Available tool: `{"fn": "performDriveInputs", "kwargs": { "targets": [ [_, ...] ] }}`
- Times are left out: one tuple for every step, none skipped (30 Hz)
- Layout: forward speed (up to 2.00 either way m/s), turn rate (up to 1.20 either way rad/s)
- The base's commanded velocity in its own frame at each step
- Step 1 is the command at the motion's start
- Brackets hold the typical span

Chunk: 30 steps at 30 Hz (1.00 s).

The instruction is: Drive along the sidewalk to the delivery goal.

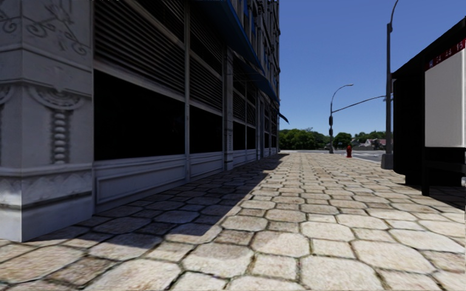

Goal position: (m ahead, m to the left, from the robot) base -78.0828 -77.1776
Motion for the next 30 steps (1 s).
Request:
{"fn": "performDriveInputs", "kwargs": {
  "targets": [
    [0.82,0.78],
    [0.82,0.81],
    [0.82,0.83],
    [0.82,0.87],
    [0.82,0.89],
    [0.82,0.89],
    [0.82,0.89],
    [0.82,0.89],
    [0.82,0.89],
    [0.82,0.89],
    [0.82,0.89],
    [0.82,0.89],
    [0.82,0.89],
    [0.82,0.89],
    [0.82,0.89],
    [0.82,0.89],
    [0.82,0.89],
    [0.82,0.89],
    [0.82,0.89],
    [0.82,0.89],
    [0.82,0.89],
    [0.83,0.89],
    [0.86,0.89],
    [0.86,0.89],
    [0.9,0.89],
    [0.92,0.89],
    [0.93,0.89],
    [0.94,0.89],
    [0.94,0.89],
    [0.95,0.89]
  ]
}}
